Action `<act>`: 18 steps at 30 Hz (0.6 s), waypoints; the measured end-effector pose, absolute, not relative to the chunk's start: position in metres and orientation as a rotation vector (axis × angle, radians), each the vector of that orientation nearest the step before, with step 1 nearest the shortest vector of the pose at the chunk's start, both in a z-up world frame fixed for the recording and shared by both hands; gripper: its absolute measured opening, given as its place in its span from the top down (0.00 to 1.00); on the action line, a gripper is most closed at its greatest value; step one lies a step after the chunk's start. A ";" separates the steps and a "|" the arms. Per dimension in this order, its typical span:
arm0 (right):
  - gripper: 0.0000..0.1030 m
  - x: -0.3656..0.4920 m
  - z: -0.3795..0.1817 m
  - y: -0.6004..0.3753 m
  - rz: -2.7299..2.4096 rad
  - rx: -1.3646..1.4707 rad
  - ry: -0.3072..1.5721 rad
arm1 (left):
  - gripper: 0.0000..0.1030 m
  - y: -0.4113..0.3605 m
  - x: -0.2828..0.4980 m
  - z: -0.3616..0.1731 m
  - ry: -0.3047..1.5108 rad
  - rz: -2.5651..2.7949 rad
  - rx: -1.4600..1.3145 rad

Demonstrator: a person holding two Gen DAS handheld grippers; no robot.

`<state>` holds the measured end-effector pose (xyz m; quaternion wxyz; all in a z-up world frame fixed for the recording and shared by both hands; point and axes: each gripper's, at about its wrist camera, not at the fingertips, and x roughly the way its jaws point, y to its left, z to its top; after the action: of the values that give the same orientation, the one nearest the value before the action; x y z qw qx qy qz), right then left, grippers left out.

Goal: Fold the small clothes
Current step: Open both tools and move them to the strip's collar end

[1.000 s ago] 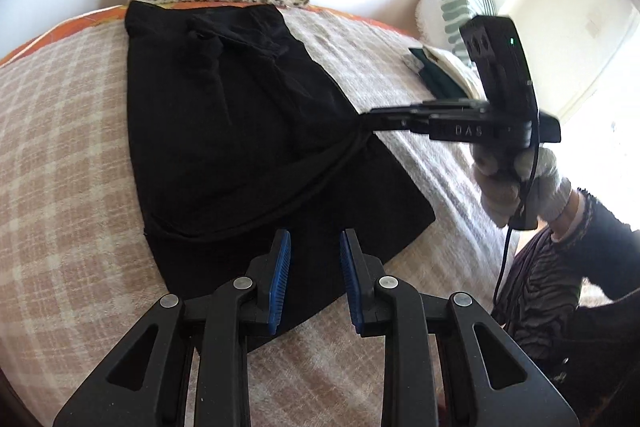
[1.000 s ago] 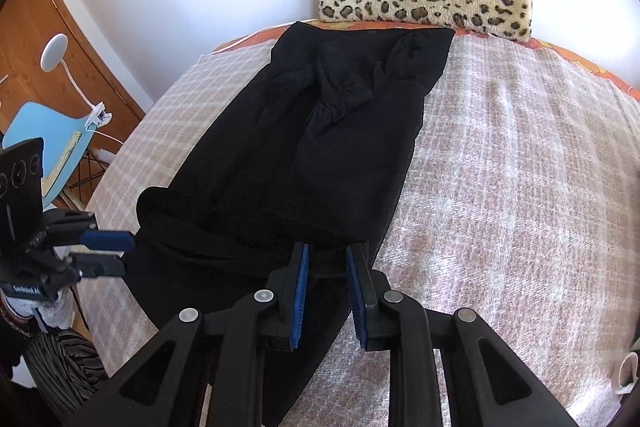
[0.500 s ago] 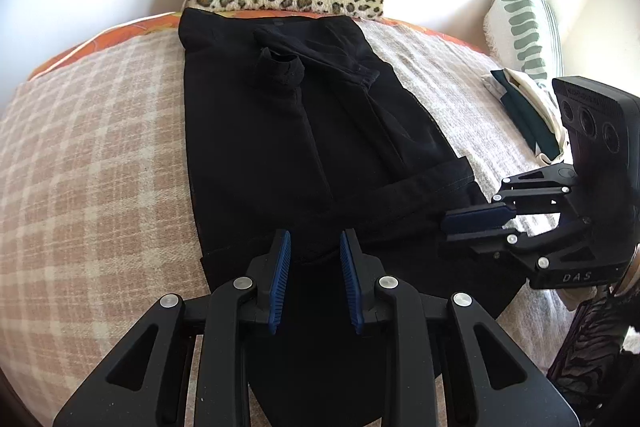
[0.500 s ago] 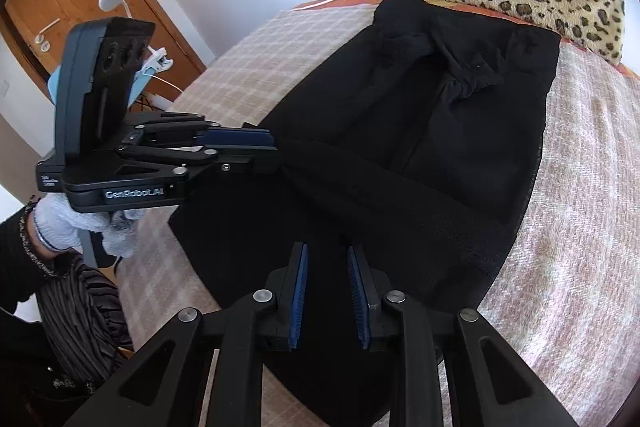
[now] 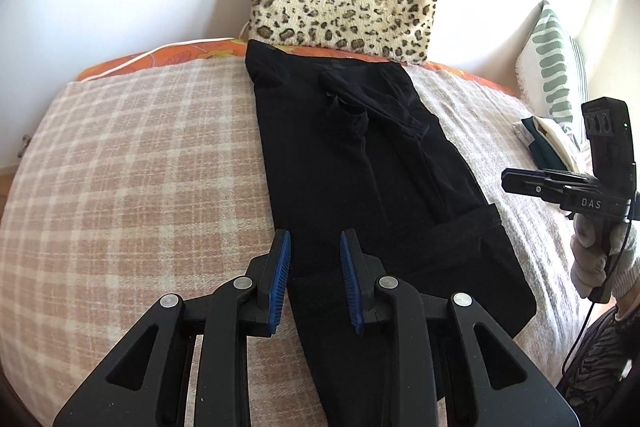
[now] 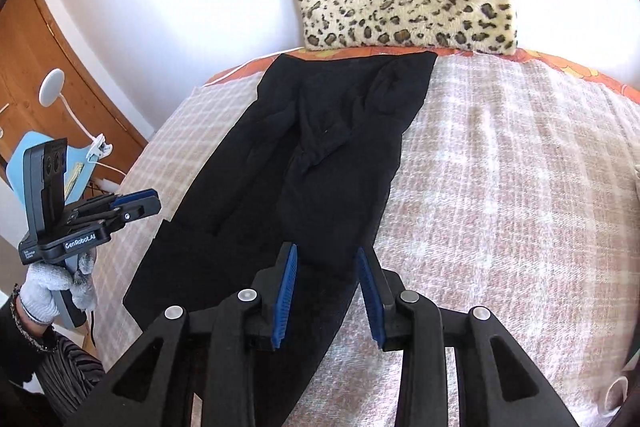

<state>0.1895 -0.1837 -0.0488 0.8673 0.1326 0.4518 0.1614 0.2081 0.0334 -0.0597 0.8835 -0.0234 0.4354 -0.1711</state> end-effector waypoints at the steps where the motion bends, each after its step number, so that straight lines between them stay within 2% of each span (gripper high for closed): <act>1: 0.66 0.192 -0.047 -0.187 0.328 0.287 0.939 | 0.77 0.029 0.207 -0.057 0.899 -0.366 -0.037; 3: 0.65 0.199 -0.045 -0.194 0.308 0.293 0.927 | 0.76 0.020 0.207 -0.053 0.897 -0.393 -0.031; 4: 0.64 0.202 -0.043 -0.198 0.303 0.299 0.924 | 0.68 0.016 0.208 -0.051 0.897 -0.407 -0.038; 5: 0.64 0.206 -0.043 -0.202 0.298 0.307 0.922 | 0.57 0.013 0.211 -0.048 0.895 -0.421 -0.047; 7: 0.63 0.217 -0.042 -0.209 0.295 0.332 0.918 | 0.51 0.009 0.216 -0.042 0.886 -0.446 -0.058; 18: 0.59 0.310 -0.059 -0.252 0.272 0.431 0.924 | 0.51 0.029 0.309 -0.031 0.884 -0.407 -0.097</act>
<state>0.3104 -0.2518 -0.0592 0.8641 0.2055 0.4407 0.1298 0.3090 0.0294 -0.0306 0.8828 -0.0467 0.4246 -0.1955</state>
